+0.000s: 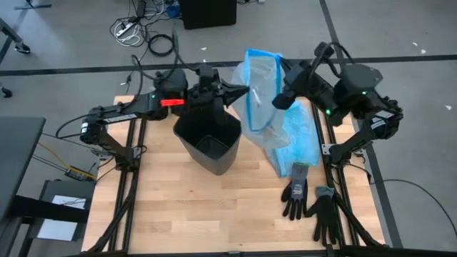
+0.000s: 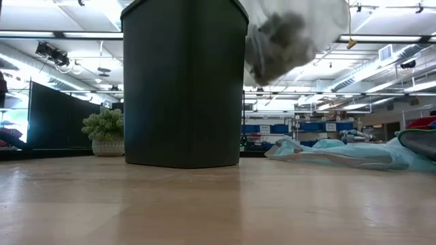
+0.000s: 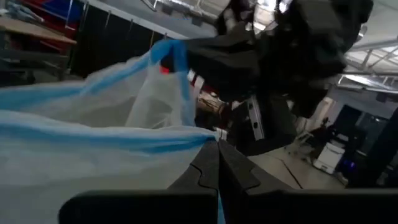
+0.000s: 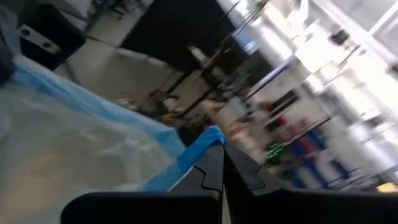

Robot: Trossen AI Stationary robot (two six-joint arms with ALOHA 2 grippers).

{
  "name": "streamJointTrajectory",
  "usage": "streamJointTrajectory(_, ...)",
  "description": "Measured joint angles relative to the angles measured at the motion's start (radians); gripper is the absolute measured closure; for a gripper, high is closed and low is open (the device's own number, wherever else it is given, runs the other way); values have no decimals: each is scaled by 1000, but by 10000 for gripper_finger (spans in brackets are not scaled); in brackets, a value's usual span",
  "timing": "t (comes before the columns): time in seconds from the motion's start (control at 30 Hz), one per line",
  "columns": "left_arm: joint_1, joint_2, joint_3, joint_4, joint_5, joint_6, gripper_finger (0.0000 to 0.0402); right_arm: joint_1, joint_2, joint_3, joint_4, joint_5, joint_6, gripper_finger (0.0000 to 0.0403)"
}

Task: Place trash/remove bag and relplace
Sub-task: Remove the trash bag from the bin

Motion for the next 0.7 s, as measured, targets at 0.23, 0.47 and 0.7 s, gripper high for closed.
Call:
streamJointTrajectory(0.23,12,31,0,-3,6,-4,398,-81,-83,0,-421,-324,618,403)
streamJointTrajectory(0.47,38,102,1,-70,-3,-75,398,-188,-81,0,-700,-571,871,403)
streamJointTrajectory(0.7,46,223,0,-10,104,-157,398,-274,-73,-89,-725,-755,905,403)
